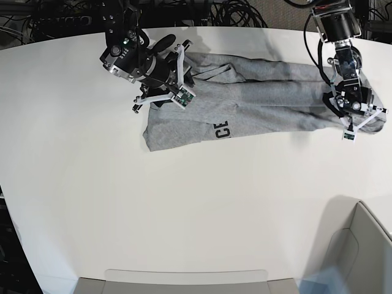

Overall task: Fold the T-shirt properly
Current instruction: 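Release the right gripper and move it inward to grasp the shirt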

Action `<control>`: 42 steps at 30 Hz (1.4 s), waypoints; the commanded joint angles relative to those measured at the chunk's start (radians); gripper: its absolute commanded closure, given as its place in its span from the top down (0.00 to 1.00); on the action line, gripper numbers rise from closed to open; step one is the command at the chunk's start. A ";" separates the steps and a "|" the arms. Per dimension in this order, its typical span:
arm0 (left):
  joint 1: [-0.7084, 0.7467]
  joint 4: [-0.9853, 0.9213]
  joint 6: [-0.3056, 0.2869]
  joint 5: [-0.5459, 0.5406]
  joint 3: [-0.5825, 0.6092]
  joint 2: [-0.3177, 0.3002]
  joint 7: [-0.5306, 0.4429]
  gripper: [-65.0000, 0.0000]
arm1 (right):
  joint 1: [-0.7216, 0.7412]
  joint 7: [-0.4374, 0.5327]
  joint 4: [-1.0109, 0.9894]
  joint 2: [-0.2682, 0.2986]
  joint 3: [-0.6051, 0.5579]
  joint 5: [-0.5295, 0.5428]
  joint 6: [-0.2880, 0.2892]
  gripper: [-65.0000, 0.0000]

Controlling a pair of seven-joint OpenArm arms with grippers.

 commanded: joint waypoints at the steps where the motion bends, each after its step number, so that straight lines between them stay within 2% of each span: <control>1: -0.014 0.018 0.008 0.010 -0.009 -0.016 -0.002 0.00 | 0.005 0.016 0.013 -0.004 -0.001 0.009 0.015 0.36; 11: -0.014 0.023 0.008 0.012 -0.007 -0.017 -0.002 0.00 | 0.005 0.016 0.013 -0.004 0.000 0.009 0.015 0.36; 15: -0.006 0.099 0.010 0.012 -0.009 -0.017 0.003 0.00 | 0.005 0.016 0.012 -0.005 0.000 0.009 0.015 0.36; 24: 0.012 0.173 0.011 0.012 -0.009 -0.016 0.012 0.00 | 0.094 0.021 -0.152 -0.053 -0.026 0.011 0.015 0.36; 30: 0.014 0.130 0.016 0.014 -0.009 -0.016 0.013 0.00 | 0.142 0.022 -0.248 -0.054 -0.084 0.011 0.015 0.36; 36: 0.034 0.130 0.016 0.014 -0.061 -0.014 0.000 0.00 | 0.148 0.022 -0.287 -0.053 -0.081 0.011 0.015 0.36; 40: 0.035 0.130 0.013 0.012 -0.070 -0.003 -0.002 0.09 | 0.142 0.022 -0.290 -0.048 -0.080 0.011 0.015 0.36; 42: 0.035 0.130 0.013 0.012 -0.067 -0.003 -0.002 0.11 | 0.140 0.022 -0.290 -0.047 -0.080 0.009 0.015 0.36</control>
